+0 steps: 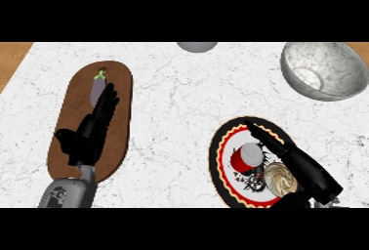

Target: Pick the can from the plate and place it in the bowl

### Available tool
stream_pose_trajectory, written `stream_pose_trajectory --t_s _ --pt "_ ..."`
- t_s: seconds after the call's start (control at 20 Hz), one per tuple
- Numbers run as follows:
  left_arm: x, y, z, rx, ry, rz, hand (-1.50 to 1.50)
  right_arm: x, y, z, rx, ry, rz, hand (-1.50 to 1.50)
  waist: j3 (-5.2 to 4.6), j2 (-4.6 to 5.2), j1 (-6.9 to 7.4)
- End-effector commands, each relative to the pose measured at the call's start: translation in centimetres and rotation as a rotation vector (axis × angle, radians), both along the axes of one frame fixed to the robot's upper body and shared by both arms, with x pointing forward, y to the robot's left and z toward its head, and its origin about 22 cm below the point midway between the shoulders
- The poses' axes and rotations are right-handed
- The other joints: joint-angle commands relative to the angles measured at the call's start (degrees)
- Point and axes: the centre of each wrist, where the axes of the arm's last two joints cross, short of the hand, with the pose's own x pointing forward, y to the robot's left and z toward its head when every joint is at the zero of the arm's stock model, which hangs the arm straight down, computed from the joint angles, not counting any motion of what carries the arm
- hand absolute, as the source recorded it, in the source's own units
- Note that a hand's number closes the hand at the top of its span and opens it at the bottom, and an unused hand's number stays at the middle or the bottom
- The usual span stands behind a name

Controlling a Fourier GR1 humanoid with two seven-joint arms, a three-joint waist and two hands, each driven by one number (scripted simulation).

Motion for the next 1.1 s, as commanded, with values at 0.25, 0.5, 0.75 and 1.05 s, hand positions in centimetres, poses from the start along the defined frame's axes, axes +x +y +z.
stream_pose_trajectory --t_s 0.25,0.5,0.75,1.05 --pt "0.8 -0.5 0.9 0.029 0.003 0.001 0.00 2.0 1.1 -3.5 -0.096 -0.027 -0.027 -1.50 0.00 0.02 0.10" --pt "-0.8 0.4 -0.6 0.018 0.008 0.003 0.00 0.6 0.4 -5.5 -0.202 -0.072 -0.064 -1.50 0.00 -0.02 0.05" --pt "0.1 0.4 -0.6 0.020 0.006 0.011 0.00 2.5 2.3 -5.9 -0.204 -0.010 -0.010 -1.50 -0.01 0.01 0.05" --pt "-1.1 0.4 0.0 -0.005 0.002 0.000 0.00 3.6 2.4 -5.9 -0.293 -0.132 0.169 1.50 0.00 0.00 0.37"
